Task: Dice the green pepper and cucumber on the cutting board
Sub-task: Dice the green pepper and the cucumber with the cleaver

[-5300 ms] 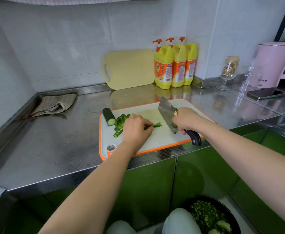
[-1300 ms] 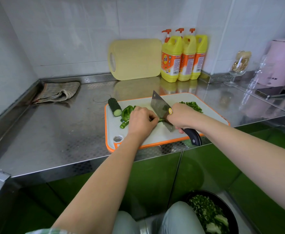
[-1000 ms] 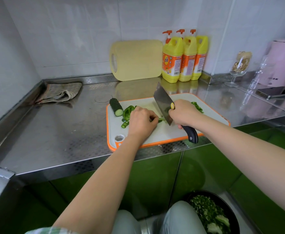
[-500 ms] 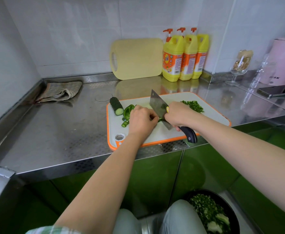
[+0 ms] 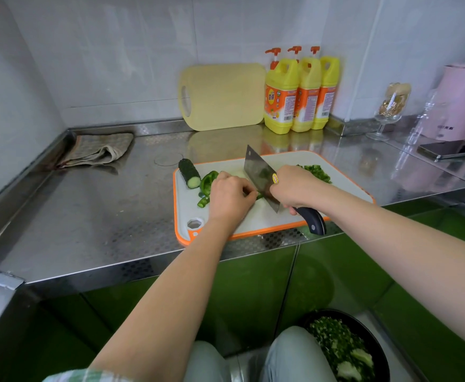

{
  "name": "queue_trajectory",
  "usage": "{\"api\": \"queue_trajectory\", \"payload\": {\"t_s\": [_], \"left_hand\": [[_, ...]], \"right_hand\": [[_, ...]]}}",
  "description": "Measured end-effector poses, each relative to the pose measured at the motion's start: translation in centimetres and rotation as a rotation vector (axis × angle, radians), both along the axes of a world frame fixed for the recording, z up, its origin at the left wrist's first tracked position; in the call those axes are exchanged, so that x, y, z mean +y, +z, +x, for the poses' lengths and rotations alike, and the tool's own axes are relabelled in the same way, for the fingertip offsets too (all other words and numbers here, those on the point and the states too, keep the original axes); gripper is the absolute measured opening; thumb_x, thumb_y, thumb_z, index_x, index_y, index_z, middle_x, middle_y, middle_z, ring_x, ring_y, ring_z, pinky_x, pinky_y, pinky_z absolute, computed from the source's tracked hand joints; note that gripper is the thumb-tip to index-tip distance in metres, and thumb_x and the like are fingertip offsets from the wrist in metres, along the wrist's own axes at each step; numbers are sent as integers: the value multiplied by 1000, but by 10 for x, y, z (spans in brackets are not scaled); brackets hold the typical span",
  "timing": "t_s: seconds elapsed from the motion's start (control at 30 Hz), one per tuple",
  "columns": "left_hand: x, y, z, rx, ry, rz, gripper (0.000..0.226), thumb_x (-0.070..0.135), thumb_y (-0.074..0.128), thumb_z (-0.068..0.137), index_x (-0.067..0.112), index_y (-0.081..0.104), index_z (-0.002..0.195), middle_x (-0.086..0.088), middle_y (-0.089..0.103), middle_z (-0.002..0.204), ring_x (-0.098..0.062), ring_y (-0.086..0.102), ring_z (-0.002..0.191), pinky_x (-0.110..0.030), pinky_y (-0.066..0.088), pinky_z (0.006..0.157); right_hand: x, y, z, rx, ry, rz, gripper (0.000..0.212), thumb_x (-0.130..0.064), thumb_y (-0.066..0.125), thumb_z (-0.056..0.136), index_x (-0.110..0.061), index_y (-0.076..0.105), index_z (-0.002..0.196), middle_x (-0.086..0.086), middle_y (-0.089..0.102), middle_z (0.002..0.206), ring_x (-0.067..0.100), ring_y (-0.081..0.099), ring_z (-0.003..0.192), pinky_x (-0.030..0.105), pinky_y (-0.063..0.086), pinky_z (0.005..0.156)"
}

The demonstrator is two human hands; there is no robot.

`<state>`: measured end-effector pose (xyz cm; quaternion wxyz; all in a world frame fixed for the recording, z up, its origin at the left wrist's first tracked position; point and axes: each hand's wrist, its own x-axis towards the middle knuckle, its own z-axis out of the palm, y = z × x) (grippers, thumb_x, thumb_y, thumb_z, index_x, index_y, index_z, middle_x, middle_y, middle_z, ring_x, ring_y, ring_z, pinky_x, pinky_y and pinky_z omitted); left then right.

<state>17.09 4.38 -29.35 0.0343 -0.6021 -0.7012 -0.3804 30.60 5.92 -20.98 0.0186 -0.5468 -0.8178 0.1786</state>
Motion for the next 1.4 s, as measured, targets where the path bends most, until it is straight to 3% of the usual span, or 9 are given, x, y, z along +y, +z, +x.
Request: {"api": "queue_trajectory", "payload": {"t_s": [0.1, 0.37, 0.43, 0.57, 0.67, 0.8, 1.17, 1.3, 1.4], "left_hand": [[1, 0, -1, 3, 1, -1, 11, 18, 69, 79, 15, 78, 73, 2, 72, 71, -24, 50, 86, -32, 41, 72], [-6, 3, -3, 25, -32, 34, 12, 24, 68, 82, 17, 78, 83, 0, 70, 73, -25, 50, 91, -34, 41, 78], [-11, 4, -10, 68, -43, 38, 17, 30, 70, 80, 19, 77, 90, 3, 71, 81, -24, 50, 97, -36, 41, 85], [-19, 5, -18, 220, -8, -24, 33, 44, 70, 78, 22, 74, 103, 2, 68, 99, -23, 46, 109, -34, 33, 89], [-19, 6, -14, 264, 22, -69, 37, 50, 66, 80, 24, 74, 106, 1, 66, 103, -23, 43, 110, -33, 32, 89], [-15, 7, -10, 276, 51, -139, 42, 57, 62, 82, 26, 73, 108, -1, 64, 106, -25, 42, 111, -35, 33, 90], [-10, 3, -12, 153, 16, -124, 22, 44, 65, 85, 32, 75, 101, 2, 65, 103, -25, 42, 107, -35, 32, 83], [-10, 3, -12, 106, 10, -111, 18, 41, 68, 84, 31, 76, 97, 2, 66, 99, -26, 43, 104, -35, 32, 82], [-9, 3, -13, 79, 3, -112, 17, 40, 68, 84, 31, 77, 96, 3, 67, 97, -26, 42, 104, -36, 33, 83]], "right_hand": [[2, -3, -3, 36, -4, -15, 19, 0, 50, 89, -1, 55, 71, 10, 53, 56, 21, 52, 48, 23, 42, 50], [10, -13, -2, 151, -43, 52, 26, -6, 41, 92, -7, 43, 66, 12, 52, 54, 24, 54, 42, 22, 38, 43], [12, -8, 1, 147, -49, 82, 23, -7, 41, 91, -6, 46, 69, 11, 53, 52, 23, 56, 41, 22, 39, 43], [6, 11, 3, 70, -32, 40, 9, 2, 53, 83, 4, 62, 82, 14, 60, 61, 31, 63, 61, 29, 49, 60], [-1, 11, 4, 13, 15, 14, 17, -1, 43, 89, 2, 55, 77, 11, 56, 53, 23, 54, 47, 24, 41, 49], [-4, 5, 2, -26, 41, 10, 17, -2, 42, 90, 1, 54, 79, 10, 56, 55, 23, 55, 50, 23, 38, 46], [-4, 6, 1, -41, 67, 13, 19, -2, 41, 88, 1, 56, 77, 12, 58, 57, 22, 54, 48, 23, 39, 46], [-6, 7, -2, -99, 50, 36, 25, -2, 43, 87, -2, 55, 66, 4, 50, 32, 20, 51, 43, 22, 38, 46], [-6, 7, -4, -126, 62, 27, 18, 1, 49, 87, -1, 59, 72, 6, 54, 44, 19, 50, 47, 23, 38, 48]]}}
